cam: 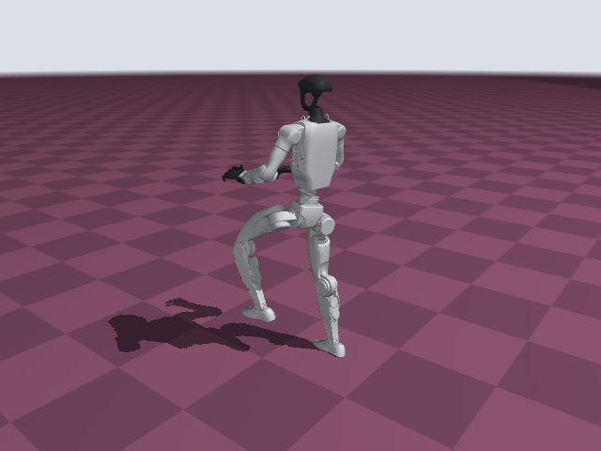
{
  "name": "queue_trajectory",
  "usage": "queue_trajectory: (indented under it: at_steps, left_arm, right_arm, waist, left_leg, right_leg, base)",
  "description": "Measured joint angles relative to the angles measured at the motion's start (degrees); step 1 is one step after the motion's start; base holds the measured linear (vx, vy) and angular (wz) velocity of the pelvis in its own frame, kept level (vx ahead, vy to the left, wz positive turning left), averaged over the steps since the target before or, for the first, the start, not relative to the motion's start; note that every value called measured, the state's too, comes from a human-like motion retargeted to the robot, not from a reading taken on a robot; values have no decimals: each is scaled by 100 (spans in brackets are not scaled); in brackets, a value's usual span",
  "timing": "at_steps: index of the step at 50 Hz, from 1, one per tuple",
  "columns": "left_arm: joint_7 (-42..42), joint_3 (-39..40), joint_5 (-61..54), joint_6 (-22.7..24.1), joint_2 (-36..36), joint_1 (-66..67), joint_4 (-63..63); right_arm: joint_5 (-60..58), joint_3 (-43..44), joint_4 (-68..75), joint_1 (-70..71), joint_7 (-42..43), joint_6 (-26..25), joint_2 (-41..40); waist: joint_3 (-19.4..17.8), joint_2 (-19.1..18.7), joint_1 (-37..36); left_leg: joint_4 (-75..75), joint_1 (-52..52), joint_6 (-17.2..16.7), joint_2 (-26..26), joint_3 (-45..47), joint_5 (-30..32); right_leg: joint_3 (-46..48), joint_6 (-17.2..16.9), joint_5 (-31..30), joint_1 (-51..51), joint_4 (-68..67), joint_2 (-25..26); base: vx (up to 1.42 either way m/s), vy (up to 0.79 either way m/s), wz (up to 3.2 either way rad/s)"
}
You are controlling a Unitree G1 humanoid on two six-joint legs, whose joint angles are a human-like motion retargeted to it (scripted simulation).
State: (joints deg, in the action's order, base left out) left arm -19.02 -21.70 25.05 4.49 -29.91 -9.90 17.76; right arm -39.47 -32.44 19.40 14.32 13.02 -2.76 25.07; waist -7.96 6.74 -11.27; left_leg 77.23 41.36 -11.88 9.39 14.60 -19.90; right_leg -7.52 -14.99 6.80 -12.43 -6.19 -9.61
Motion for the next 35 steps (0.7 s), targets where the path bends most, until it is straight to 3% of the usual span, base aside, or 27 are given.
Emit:
queue_trajectory:
  at_steps: [2, 3, 5, 7, 8, 10, 12, 15, 20, 25, 28, 35]
  left_arm:
    - [24, -42, 33, 8, -33, 36, -25]
    - [65, -42, -1, 10, -38, -38, -3]
    - [-205, -159, -254, 85, -129, -272, 43]
    - [-332, -161, -195, 117, -153, -389, 51]
    - [-346, -176, -118, 97, -164, -409, 46]
    - [-351, -255, 89, -13, -152, -595, 127]
    - [-220, -292, 406, -186, -133, -691, 150]
    - [-40, -178, 1044, -445, -42, -699, 3]
    - [-165, -134, 1141, -577, 57, -694, -118]
    - [63, -207, 1161, -572, 148, -647, -5]
    - [-27, -326, 1176, -770, 170, -702, 83]
    - [60, -471, 1099, -724, 280, -752, 215]
  right_arm:
    - [-47, 29, 9, -130, 76, -21, -80]
    - [-83, 56, 32, -153, 139, -30, -104]
    - [135, 92, 72, -178, 246, 424, -139]
    - [137, 150, 95, -284, 385, 482, -180]
    - [182, 176, 96, -376, 354, 528, -183]
    - [178, 210, 170, -446, 339, 461, -237]
    - [149, 328, 77, -608, 310, 352, -208]
    - [-4, 486, -388, -846, 540, 127, 6]
    - [-197, 347, -739, -512, 640, 185, 414]
    - [-402, 236, -449, -28, 462, 208, 414]
    - [-431, 70, -183, 195, 339, 42, 376]
    - [-967, -243, 560, 403, 635, -149, 196]
  waist:
    - [213, -100, 76]
    - [138, -74, 95]
    - [-62, -75, 74]
    - [-98, -186, 64]
    - [-59, -201, 137]
    - [-183, -161, 159]
    - [-307, -167, 260]
    - [-305, -248, 356]
    - [-162, -378, 398]
    - [62, -655, 747]
    - [132, -788, 786]
    - [-157, -964, 883]
  left_leg:
    - [-1761, -984, 275, -14, 195, 46]
    - [-2956, -1771, 351, -205, 364, 172]
    - [-5442, -3366, 451, -647, 457, 577]
    - [-7157, -4377, 305, -769, 329, 1161]
    - [-7342, -4489, 339, -756, 267, 1309]
    - [-8223, -5042, 59, -815, -50, 1894]
    - [-8223, -5146, 39, -723, -334, 1966]
    - [-8223, -5025, 160, -553, -620, 2037]
    - [-8223, -4940, 235, -370, -688, 1886]
    - [-8223, -4923, 252, -65, -881, 1732]
    - [-8223, -4906, 272, 43, -858, 1730]
    - [-8223, -5383, 84, 103, -1022, 1720]
  right_leg:
    - [105, 15, 55, 6, -24, 222]
    - [160, 3, 136, -105, -123, 221]
    - [249, 67, 334, -375, -339, 277]
    - [345, 133, 486, -457, -654, 540]
    - [484, 233, 547, -431, -867, 632]
    - [705, 354, 407, -278, -1588, 735]
    - [1042, 549, -84, 304, -2929, 792]
    - [1461, 844, -761, 2034, -5612, 676]
    - [1860, 1663, 248, 4630, -8838, 52]
    - [2022, 1453, 623, 6697, -10586, 54]
    - [2008, 1572, 613, 7963, -11245, 296]
    - [2294, 1450, 1040, 9195, -12186, 233]
  base:
    - [34, 16, 29]
    - [38, 15, 37]
    - [43, 20, 28]
    - [44, 23, 50]
    - [39, 22, 86]
    - [33, 20, 95]
    - [24, 19, 117]
    - [15, 17, 88]
    - [16, 13, 14]
    - [18, 8, 26]
    - [16, 2, 1]
    - [20, 2, 28]
